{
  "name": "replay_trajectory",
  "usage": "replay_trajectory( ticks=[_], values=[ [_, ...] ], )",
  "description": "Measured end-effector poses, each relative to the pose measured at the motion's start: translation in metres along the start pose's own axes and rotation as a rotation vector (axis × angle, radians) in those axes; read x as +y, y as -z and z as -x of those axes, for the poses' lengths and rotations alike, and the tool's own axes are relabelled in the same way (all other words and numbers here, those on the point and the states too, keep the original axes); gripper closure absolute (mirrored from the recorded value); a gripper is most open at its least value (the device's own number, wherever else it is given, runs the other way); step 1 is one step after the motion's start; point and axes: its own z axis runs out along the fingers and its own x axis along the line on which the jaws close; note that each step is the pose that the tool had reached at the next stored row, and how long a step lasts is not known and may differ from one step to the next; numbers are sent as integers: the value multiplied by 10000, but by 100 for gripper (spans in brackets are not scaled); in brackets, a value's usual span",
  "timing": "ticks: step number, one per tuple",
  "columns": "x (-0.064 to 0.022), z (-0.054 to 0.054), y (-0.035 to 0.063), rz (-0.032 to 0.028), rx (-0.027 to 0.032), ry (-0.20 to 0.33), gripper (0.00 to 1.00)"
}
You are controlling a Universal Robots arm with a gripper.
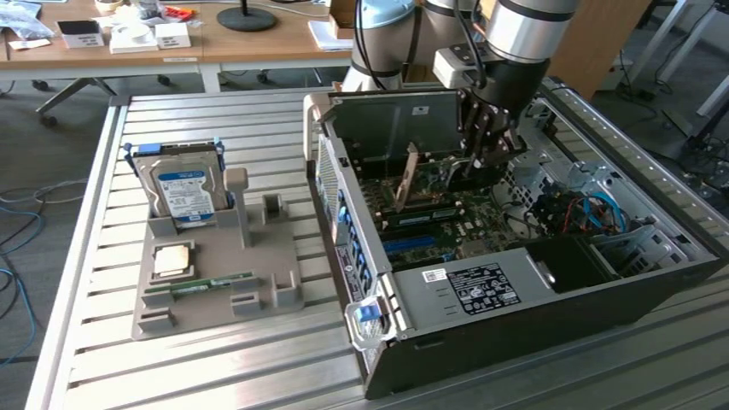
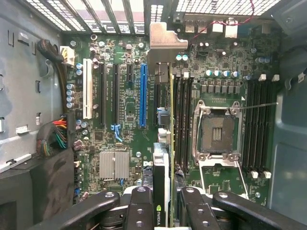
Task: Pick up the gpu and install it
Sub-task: 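Insert the gpu into the slot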
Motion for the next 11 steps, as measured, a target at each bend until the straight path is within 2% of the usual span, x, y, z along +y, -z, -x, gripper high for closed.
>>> replay_trajectory(
  ticks=[5, 11],
  values=[
    [25, 0, -3, -3, 0, 4, 73],
    [34, 0, -29, -91, 0, 5, 73]
  ],
)
